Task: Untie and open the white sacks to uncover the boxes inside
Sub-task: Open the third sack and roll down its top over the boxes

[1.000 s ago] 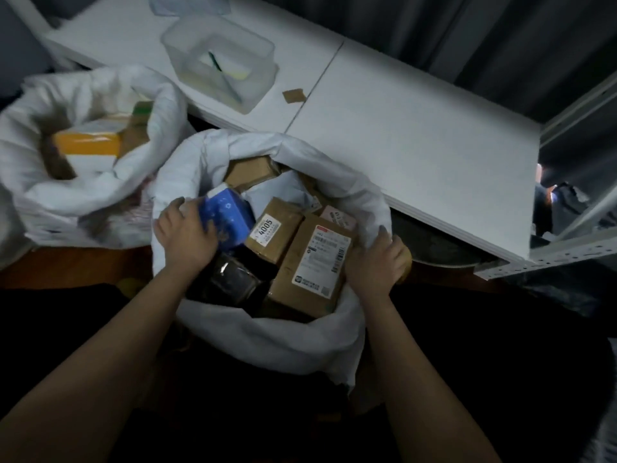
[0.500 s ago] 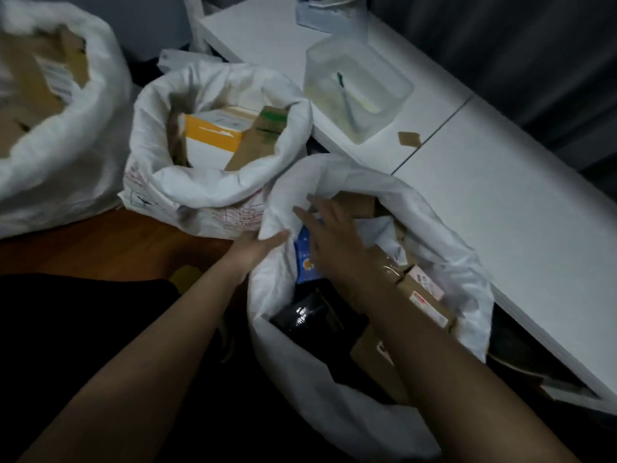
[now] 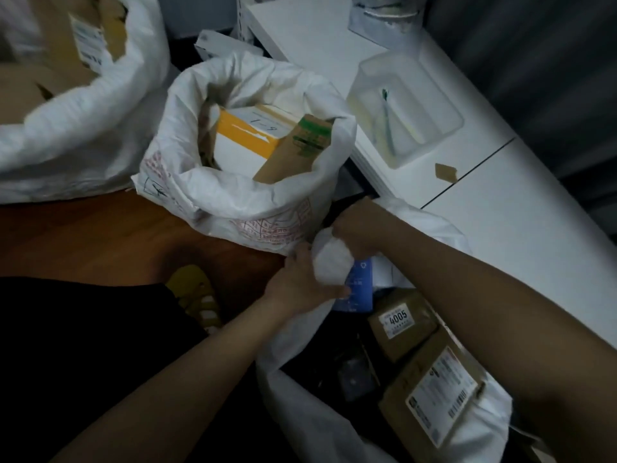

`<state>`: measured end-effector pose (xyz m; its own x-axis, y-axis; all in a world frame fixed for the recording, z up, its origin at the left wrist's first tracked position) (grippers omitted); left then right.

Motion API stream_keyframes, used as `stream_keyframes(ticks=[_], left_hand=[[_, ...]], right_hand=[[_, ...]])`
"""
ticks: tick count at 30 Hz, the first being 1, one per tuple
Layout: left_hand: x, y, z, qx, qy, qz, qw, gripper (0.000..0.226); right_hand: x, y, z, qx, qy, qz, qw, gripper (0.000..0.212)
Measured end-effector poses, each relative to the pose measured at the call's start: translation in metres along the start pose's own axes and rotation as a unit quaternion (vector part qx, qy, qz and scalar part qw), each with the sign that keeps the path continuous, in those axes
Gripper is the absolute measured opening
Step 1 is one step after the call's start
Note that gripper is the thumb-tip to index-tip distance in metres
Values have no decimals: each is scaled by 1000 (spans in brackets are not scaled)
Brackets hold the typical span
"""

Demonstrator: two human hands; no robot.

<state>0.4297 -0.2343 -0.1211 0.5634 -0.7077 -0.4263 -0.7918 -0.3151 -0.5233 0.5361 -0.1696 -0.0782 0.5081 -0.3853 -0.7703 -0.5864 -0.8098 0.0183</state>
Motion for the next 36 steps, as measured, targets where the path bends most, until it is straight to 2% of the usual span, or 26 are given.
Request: stream_keyframes(ticks=[1,2,3,4,5,7,9,10,11,13,16,17,18,20,23,25,26,28,31,33,34,35,36], left_hand=[[3,-5,-2,9,-86,107,991,102],[4,-11,-4,34,-140,159,977,90],[2,-14,-2,71,-149,139,976,73],[-4,-12,5,95,-107,60,988,57],[-12,-7,12,86,-24,-50,995,43],[-28,12,21,36,142,-221,964,31],[-36,23,27,2,231,-266,936,31],[-38,22,30,4,232,-231,945,34],[-37,17,33,23,202,-160,966,42],[-28,-1,35,56,92,-15,994,63],[-2,-22,21,26,-59,73,995,85],[2,-24,19,33,-97,76,992,82],[2,-23,23,57,-126,50,989,68],[-6,-18,38,99,-131,-77,983,36],[-18,-13,54,50,-36,-279,958,27],[-15,-21,62,2,48,-348,936,26],[-14,-26,66,-24,66,-349,934,32],[-13,-31,72,-47,51,-306,949,44],[-5,-28,60,17,-44,-86,995,61],[4,-20,47,66,-122,21,990,64],[6,-18,44,106,-143,23,984,57],[5,-16,44,133,-138,-8,981,47],[1,-17,43,142,-113,-64,981,38]], right_hand=[[12,-6,5,49,116,66,990,44],[18,-11,5,90,187,133,969,51],[20,-17,8,102,192,178,960,56],[17,-20,7,96,170,197,961,60],[12,-25,3,91,131,207,965,64],[6,-36,-14,83,53,190,977,74],[12,-44,-27,96,32,197,975,71],[17,-47,-30,120,34,225,966,61],[23,-49,-29,146,27,256,955,49],[32,-52,-18,171,3,299,939,36],[41,-58,0,166,17,357,919,34],[42,-60,1,158,33,383,909,39],[43,-63,-1,145,45,414,898,45],[36,-69,-15,114,2,450,886,54],[36,-80,-44,136,-117,476,861,45],[42,-78,-57,165,-188,494,833,27],[46,-76,-59,185,-209,491,825,20],[55,-76,-58,229,-225,488,811,31],[66,-83,-53,290,-185,458,820,37],[67,-85,-50,333,-139,447,819,50],[64,-84,-48,349,-105,393,844,56],[54,-82,-46,351,-93,293,884,59],[43,-78,-42,332,-137,192,913,57]])
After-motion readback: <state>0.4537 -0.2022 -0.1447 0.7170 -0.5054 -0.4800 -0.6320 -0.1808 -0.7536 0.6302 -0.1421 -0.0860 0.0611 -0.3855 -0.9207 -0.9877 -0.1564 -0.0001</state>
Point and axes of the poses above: each hand's wrist, its own z-axis towards the middle knuckle, its own x-axis out of the palm, y = z × x, the point moved 5 cm from there along z, towards the middle knuckle, and after that the axes turned 15 degrees about -x, right-handed, at the moved point
